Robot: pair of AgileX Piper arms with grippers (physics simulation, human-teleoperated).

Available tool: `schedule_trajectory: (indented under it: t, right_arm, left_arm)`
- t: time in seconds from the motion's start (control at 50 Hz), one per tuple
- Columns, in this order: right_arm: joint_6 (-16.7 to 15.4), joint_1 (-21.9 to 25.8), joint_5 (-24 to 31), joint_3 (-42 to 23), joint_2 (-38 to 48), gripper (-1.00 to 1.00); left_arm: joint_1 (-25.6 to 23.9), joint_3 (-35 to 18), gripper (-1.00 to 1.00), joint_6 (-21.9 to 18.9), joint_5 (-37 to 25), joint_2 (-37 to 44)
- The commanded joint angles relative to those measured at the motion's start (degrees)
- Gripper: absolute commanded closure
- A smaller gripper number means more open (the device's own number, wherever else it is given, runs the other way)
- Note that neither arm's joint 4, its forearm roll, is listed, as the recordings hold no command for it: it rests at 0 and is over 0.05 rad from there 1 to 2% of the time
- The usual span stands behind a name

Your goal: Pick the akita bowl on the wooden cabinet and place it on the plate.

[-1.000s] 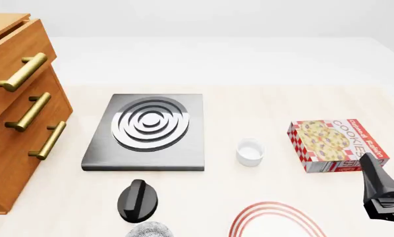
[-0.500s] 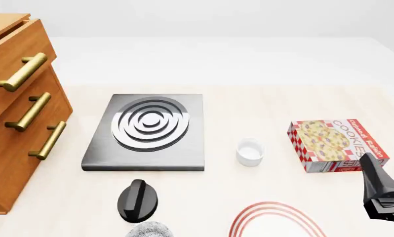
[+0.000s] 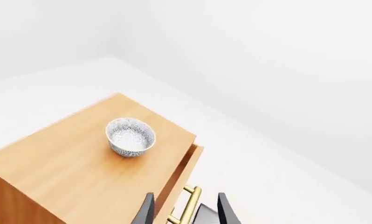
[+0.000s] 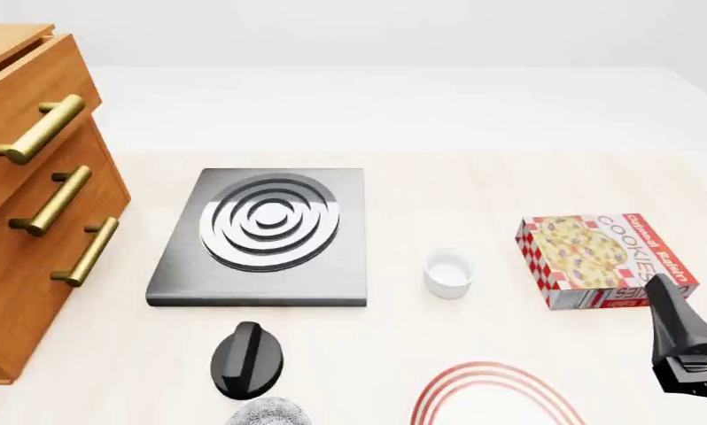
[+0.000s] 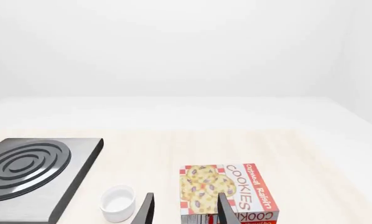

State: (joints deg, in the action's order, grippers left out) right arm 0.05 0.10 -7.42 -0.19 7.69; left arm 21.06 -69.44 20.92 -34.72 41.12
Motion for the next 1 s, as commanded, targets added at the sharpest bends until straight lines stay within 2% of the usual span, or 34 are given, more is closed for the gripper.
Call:
schedule_trajectory:
  t: [0.02,0.3,0.76,1.0]
  right_arm:
    - [0.00,0.00,0.00,0.00,0.00,-1.00]
    - [0.00,-0.01,-0.01,0.00,0.01,-1.00]
    - [0.00,0.00,0.00,0.00,-0.01,-1.00]
    - [-0.01,0.00,0.00,0.00,0.01,-1.00]
  left_arm:
    - [3.39,-2.45,-1.00,0.21,0.26,2.77]
    - [8.46,-7.37,-1.00,-0.59,-0.20,6.18]
    - [12.36,-5.24,-1.00,-1.30,3.88,9.63]
    - [16.12,-5.38,-1.00,0.32,5.48,12.46]
